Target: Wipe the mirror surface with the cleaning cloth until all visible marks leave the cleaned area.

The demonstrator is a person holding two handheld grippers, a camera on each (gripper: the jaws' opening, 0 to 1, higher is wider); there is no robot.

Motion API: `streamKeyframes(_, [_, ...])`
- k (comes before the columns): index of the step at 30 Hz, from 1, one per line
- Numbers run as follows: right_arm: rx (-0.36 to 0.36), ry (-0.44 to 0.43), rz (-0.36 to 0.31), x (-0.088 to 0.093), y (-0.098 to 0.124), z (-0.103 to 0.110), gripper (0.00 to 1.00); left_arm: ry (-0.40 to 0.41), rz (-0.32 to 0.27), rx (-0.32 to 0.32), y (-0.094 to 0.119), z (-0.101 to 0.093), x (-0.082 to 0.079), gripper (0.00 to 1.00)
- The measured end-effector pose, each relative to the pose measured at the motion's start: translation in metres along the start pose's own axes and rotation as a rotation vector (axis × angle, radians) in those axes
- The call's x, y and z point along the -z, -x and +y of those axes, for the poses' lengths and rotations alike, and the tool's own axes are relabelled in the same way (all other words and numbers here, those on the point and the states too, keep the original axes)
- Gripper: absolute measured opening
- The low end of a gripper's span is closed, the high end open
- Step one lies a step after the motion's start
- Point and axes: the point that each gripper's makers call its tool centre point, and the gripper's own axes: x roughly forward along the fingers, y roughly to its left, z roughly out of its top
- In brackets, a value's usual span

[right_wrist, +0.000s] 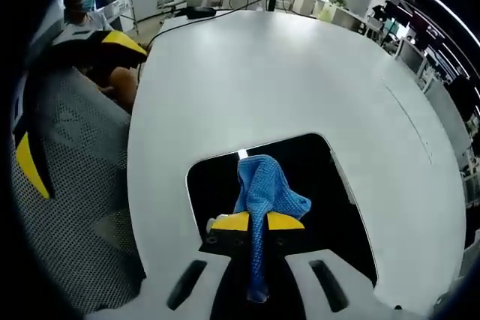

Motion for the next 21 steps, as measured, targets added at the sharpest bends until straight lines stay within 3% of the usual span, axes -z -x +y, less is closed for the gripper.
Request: streamKeyframes(21, [-0.031,0.011,-0.007,0.006,0.007,0.037,0.00,0.000,0.001,0.001,0.000,0.000,0.001,0.72])
